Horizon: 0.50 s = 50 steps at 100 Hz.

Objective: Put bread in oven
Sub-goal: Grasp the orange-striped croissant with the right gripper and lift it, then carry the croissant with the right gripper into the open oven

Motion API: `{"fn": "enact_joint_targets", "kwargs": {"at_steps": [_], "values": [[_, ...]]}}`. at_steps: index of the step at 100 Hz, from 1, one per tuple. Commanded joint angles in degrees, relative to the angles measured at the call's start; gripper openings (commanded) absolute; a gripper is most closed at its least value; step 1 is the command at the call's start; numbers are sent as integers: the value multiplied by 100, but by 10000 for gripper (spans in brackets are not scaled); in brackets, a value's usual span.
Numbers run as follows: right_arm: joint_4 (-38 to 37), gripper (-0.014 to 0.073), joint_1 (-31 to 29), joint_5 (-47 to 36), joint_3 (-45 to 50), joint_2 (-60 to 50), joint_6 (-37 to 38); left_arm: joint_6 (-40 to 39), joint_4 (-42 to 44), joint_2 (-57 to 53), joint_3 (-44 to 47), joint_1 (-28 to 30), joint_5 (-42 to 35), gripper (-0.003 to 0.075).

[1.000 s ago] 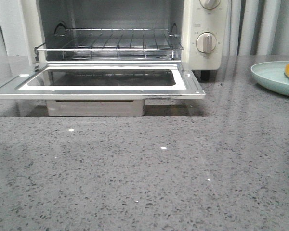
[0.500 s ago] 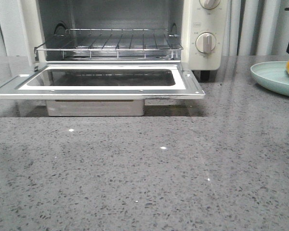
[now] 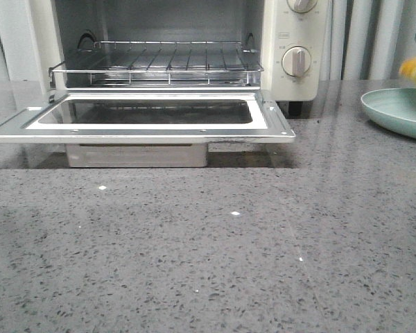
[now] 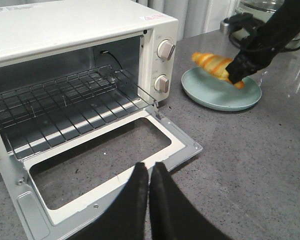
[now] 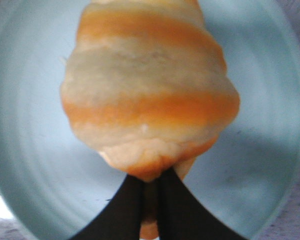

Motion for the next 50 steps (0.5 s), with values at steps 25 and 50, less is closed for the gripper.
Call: {"fn": "enact_joint_targets", "kwargs": {"at_steps": [25, 50], "values": [[-8, -57, 640, 222, -149, -2251, 0, -19, -151, -1, -198, 8, -370, -22], [139, -57, 2688, 74, -149, -3217, 0, -19, -151, -1, -198, 8, -541, -22]]}}
